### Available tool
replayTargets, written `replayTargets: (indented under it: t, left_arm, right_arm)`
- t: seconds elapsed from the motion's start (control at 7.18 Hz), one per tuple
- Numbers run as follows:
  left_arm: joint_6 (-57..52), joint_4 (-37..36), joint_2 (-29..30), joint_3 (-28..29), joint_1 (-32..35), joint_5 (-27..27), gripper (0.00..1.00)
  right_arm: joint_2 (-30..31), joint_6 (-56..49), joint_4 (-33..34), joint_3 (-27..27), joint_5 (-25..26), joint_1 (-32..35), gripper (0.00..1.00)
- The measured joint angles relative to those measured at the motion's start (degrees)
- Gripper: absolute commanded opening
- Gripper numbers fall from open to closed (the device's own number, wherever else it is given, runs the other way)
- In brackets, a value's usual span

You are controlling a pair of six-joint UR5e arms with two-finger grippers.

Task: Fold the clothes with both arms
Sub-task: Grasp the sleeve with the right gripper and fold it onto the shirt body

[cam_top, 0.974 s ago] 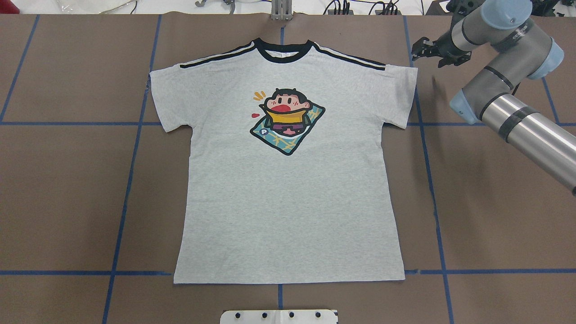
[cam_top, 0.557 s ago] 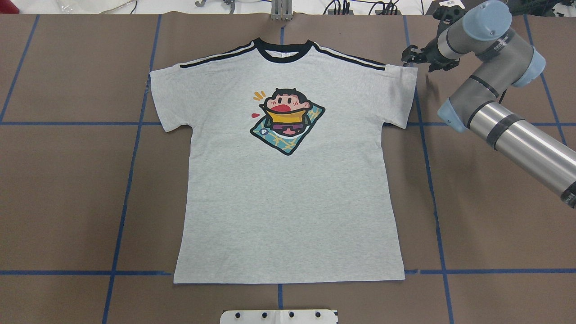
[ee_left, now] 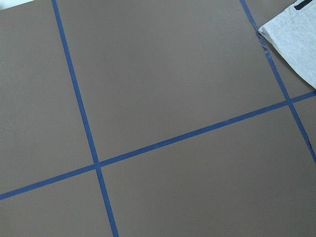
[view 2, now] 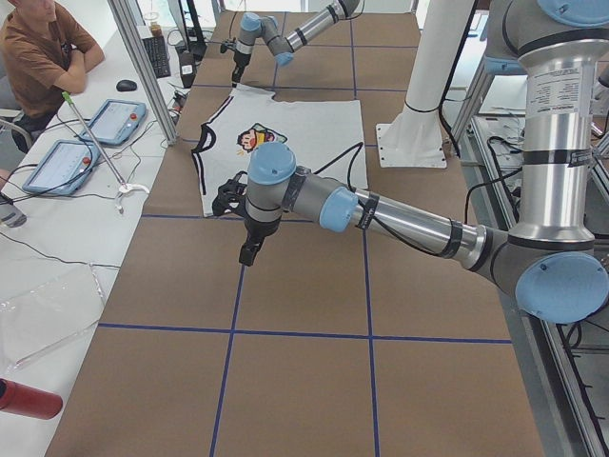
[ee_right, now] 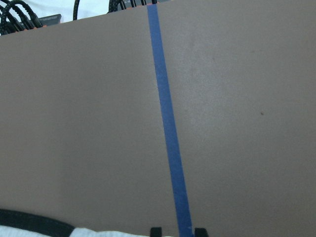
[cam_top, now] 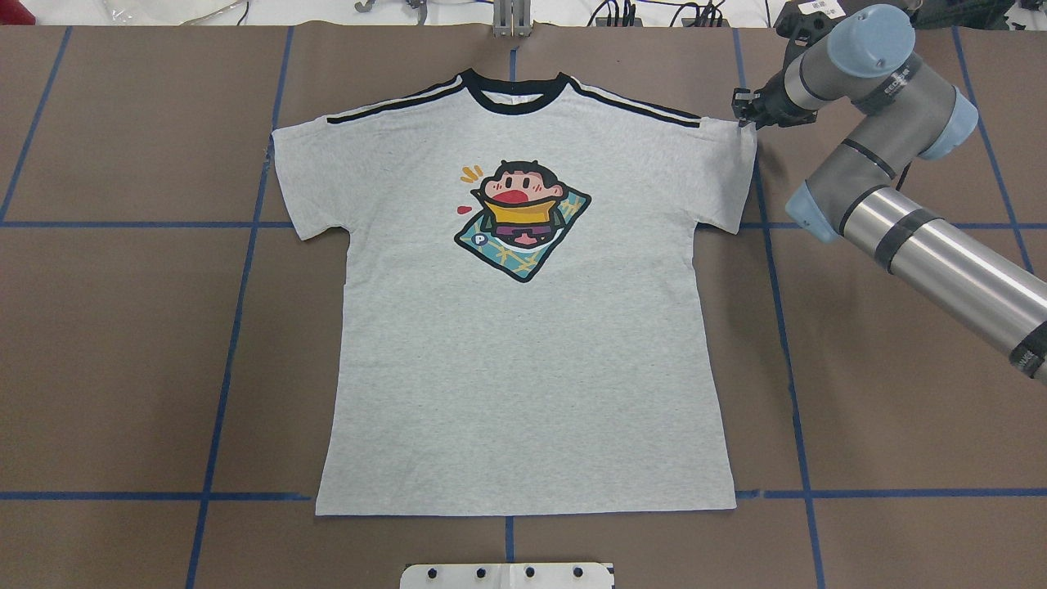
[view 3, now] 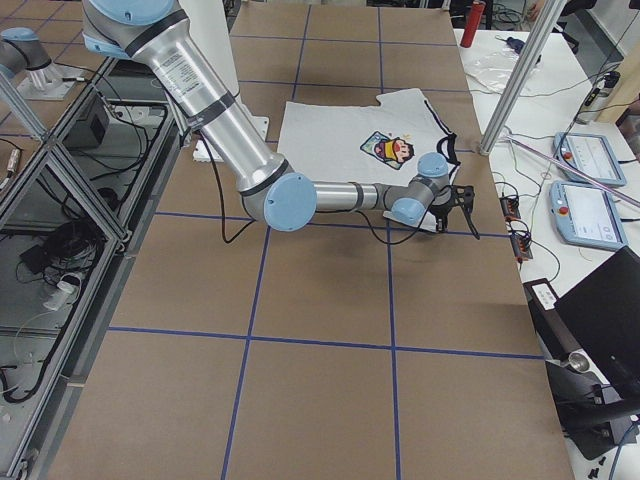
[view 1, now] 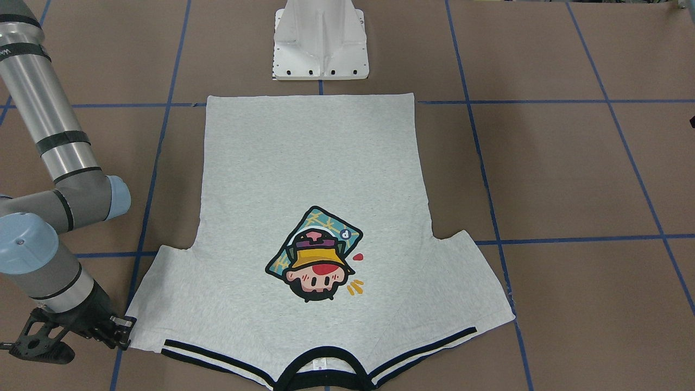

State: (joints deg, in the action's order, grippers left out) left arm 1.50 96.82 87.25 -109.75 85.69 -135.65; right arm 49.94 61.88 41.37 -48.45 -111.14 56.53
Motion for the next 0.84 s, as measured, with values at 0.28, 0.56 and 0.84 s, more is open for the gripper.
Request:
replayTargets:
  t: [0.28,0.56,0.84]
  left_arm:
    - [0.00,0.27,-0.07,0.18,0.00,0.01,1.00]
    - [0.03,0.30,-0.13,0.14,0.00,-0.04,1.00]
    - [0.06,0.30,-0.14,-0.03,0.00,-0.05,1.00]
  right_arm:
    - [0.07,0.57,-0.03,-2.91,-0.46,0.05,0.00]
    - [-0.94,5.61,0.43,-7.25,-0.96,-1.76,0.00]
    - [-7.44,11.02,4.12,-6.24,0.56,-5.84,0.00]
